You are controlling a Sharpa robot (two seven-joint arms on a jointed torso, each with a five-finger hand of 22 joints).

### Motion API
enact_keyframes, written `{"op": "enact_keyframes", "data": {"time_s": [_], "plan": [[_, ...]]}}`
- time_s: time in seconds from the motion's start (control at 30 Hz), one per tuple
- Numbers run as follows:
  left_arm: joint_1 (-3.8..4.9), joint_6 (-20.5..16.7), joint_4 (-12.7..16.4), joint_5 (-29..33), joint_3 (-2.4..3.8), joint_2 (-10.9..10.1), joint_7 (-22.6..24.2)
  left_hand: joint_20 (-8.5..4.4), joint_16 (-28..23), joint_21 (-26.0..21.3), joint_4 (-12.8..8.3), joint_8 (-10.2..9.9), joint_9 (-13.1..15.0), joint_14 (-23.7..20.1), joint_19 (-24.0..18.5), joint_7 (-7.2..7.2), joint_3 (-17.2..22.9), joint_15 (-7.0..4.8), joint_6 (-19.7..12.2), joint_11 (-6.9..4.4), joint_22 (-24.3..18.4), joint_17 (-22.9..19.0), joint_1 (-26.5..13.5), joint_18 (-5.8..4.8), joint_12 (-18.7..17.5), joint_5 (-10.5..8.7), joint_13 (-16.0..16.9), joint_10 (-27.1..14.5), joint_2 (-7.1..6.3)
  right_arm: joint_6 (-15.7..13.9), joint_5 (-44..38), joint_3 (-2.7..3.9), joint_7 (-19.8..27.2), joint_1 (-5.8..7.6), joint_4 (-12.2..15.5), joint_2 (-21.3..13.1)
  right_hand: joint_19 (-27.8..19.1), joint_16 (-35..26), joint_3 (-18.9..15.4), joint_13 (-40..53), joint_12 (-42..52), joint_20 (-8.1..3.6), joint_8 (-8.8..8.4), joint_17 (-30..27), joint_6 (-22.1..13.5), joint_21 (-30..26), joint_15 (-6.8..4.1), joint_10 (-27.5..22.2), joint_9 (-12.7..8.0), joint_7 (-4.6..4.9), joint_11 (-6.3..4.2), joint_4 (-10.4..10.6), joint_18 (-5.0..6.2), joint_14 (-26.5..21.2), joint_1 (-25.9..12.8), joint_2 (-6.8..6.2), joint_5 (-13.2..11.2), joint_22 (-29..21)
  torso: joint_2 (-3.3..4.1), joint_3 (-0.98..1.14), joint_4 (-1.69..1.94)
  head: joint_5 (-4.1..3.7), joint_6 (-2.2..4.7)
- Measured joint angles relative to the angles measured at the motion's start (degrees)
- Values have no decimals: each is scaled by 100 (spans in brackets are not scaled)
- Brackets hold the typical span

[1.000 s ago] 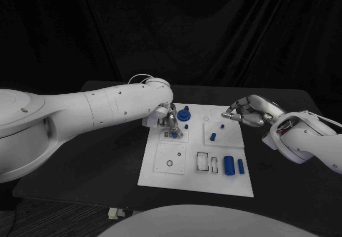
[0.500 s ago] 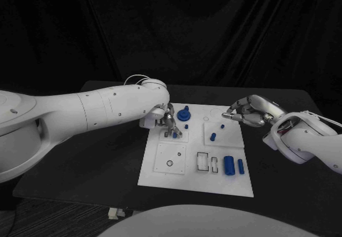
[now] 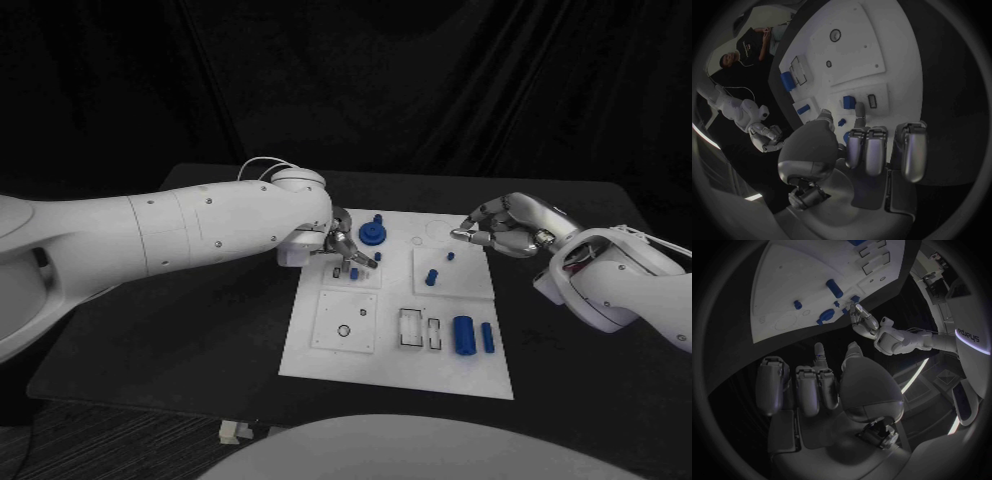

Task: Assemble the parts on the task board

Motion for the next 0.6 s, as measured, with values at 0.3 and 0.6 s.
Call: {"op": "enact_keyframes", "data": {"time_s": [0.3,0.6], "plan": [[-1,-679,564,-247,-3,-383,153,41,0,0,-30,-239,-578,-1,0,92,52,41,92,40,0,5,706,0,-26,67,1,-1,233,0,0,0,0,-2,3,-30,0,0,-16,0,0,0,0,0,0,-21,0,0,-4,0,0,17,0,0,0,0,0,-1,-3,0,0,-9,0],[-106,-942,731,-476,-3,-539,171,41,0,-38,-30,-240,-701,-1,0,55,52,41,230,40,0,5,823,64,-66,227,1,-1,260,-1,0,0,-1,-3,13,-42,0,0,-16,-1,0,0,0,0,0,-21,0,0,-4,0,0,16,0,0,0,0,0,-1,-1,2,0,12,0]]}}
